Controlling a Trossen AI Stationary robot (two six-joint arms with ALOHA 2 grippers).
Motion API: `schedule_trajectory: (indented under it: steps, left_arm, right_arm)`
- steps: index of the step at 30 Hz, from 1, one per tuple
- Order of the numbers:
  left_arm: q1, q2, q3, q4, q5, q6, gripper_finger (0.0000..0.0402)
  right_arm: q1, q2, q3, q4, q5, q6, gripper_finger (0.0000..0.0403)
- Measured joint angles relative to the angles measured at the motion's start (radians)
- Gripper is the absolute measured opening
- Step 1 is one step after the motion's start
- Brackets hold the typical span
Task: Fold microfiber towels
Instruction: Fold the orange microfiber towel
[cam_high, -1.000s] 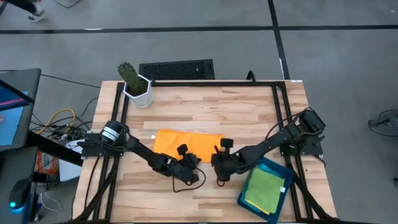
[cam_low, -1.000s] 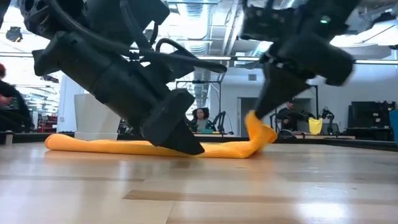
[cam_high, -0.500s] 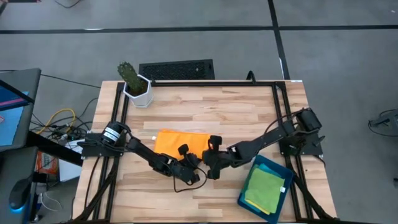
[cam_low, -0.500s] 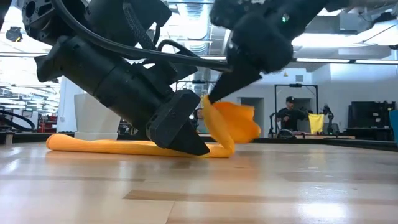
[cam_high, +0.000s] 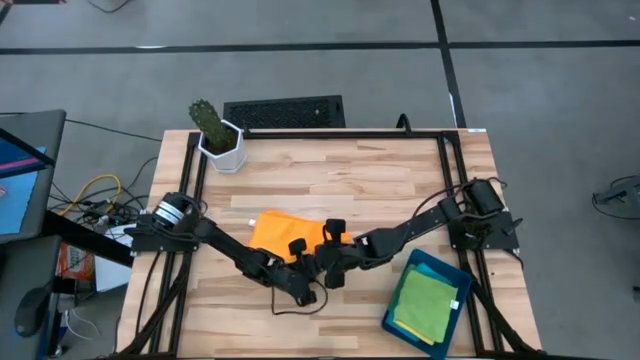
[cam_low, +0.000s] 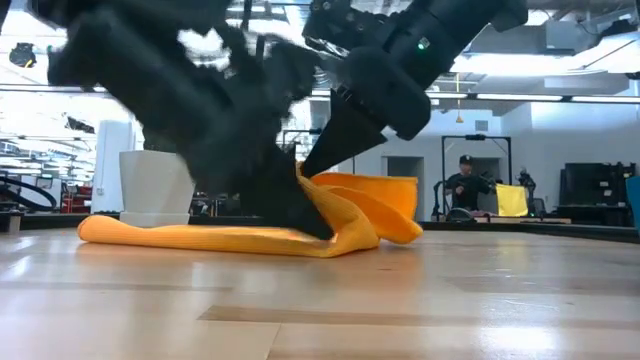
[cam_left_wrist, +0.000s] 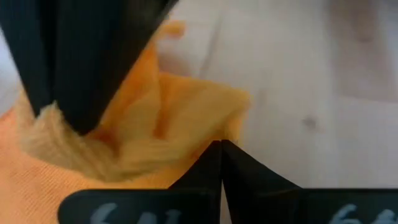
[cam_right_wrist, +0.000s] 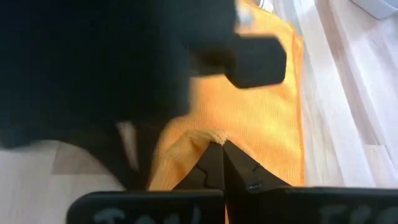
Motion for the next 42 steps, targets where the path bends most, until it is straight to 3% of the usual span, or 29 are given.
schedule_trajectory:
  steps: [8,13,21,32,42]
  left_arm:
    - [-0.039,-0.154,0.078,-0.403,0.024,-0.009,0.0000]
    - [-0.082,-0.190,0.060,-0.531,-0.085,-0.086,0.0000]
    - [-0.096,-0.172,-0.056,-0.516,-0.173,-0.253,0.0000]
    - [-0.096,-0.172,-0.065,-0.489,-0.165,-0.250,0.0000]
    - [-0.096,-0.173,-0.065,-0.467,-0.164,-0.240,0.0000]
  right_arm:
    - [-0.004,0.001,-0.001,0.017,-0.001,0.005,0.0012]
    - [-0.004,0.001,-0.001,0.067,-0.040,0.002,0.0012]
    - [-0.004,0.018,-0.002,0.115,-0.075,-0.002,0.0012]
    - [-0.017,0.126,0.007,0.180,-0.101,0.003,0.0012]
    - [-0.035,0.132,0.031,0.201,-0.102,-0.021,0.0012]
